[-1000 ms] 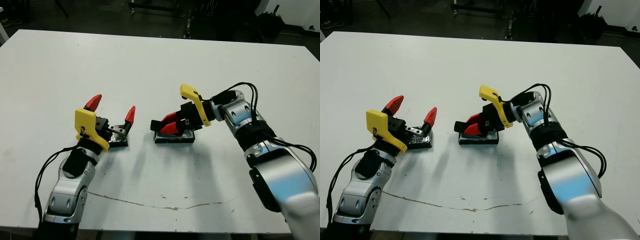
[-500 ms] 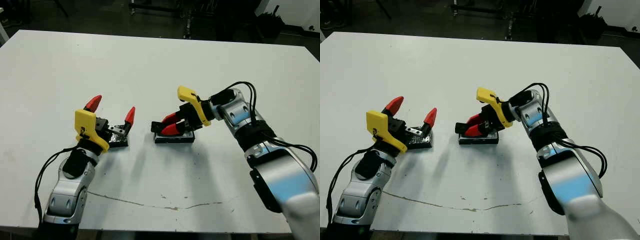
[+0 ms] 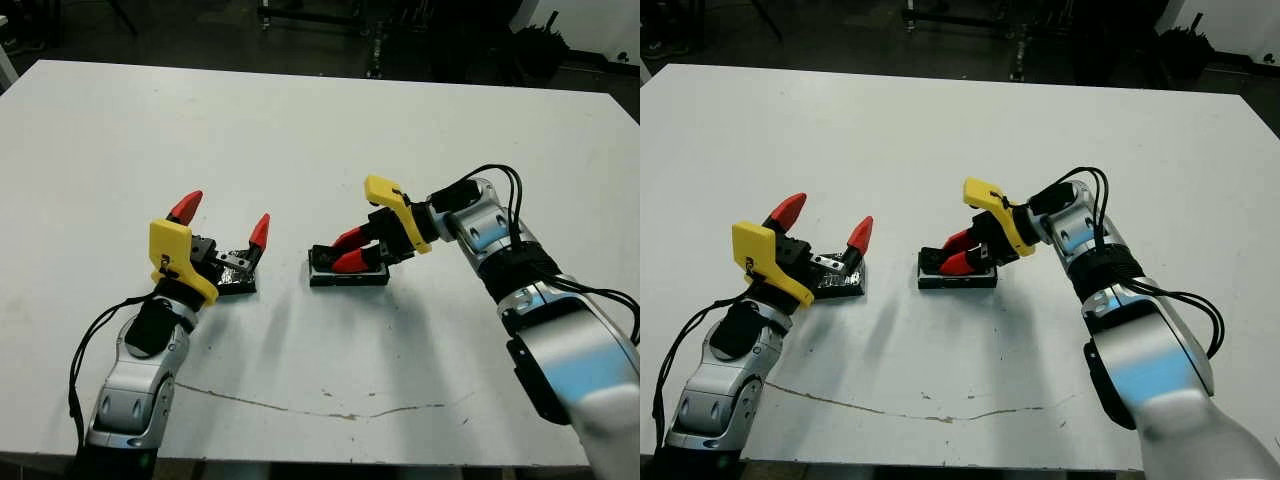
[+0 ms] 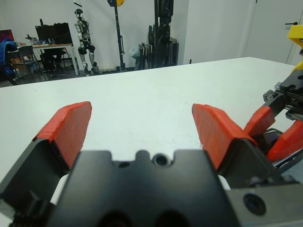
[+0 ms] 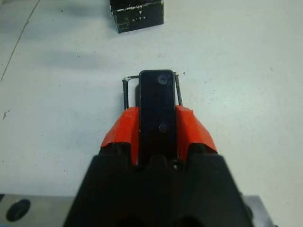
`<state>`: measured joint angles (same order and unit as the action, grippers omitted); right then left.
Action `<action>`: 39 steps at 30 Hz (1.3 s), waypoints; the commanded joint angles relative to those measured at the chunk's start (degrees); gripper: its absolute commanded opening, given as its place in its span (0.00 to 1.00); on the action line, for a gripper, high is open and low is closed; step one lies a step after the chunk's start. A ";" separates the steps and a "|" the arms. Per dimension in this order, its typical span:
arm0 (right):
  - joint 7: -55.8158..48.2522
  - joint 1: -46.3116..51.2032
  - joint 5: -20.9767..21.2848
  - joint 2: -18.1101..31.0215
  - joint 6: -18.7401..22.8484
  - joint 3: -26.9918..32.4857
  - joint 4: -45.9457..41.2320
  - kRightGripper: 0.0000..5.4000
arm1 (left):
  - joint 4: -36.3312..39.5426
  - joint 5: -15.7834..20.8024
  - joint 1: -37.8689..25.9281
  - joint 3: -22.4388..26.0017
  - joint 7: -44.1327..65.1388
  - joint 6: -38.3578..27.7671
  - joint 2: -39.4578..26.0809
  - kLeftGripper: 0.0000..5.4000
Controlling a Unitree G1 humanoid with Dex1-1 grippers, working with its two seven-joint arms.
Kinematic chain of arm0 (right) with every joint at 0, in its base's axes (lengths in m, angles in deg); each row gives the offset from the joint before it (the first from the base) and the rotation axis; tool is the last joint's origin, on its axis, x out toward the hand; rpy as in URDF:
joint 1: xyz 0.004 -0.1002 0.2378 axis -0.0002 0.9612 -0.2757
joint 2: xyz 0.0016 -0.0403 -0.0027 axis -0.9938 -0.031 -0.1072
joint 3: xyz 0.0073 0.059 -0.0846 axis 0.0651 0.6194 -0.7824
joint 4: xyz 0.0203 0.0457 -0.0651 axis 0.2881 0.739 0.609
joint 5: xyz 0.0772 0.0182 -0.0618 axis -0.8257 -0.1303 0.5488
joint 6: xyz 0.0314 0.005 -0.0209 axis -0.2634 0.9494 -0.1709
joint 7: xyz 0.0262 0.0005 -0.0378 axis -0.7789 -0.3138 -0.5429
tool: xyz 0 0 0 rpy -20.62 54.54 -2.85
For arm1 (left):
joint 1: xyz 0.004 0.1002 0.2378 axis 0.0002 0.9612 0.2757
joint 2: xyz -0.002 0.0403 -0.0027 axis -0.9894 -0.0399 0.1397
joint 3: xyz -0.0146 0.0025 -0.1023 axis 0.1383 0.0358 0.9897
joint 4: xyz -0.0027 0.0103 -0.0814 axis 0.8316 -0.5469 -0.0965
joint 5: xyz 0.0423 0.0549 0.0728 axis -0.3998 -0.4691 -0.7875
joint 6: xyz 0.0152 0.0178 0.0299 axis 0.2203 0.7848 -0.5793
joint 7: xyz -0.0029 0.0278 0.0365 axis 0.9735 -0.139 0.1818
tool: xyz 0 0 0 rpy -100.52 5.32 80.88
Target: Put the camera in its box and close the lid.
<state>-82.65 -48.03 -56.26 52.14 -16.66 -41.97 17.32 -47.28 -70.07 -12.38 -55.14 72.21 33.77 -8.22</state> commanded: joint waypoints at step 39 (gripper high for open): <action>-3.02 0.40 3.05 4.11 -6.15 -0.59 8.89 0.38 | -0.12 0.25 0.59 0.10 0.18 0.48 -0.26 1.00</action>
<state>-85.24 -49.41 -56.21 53.06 -22.66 -41.36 24.28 -47.29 -69.95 -12.38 -55.12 72.15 33.70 -8.23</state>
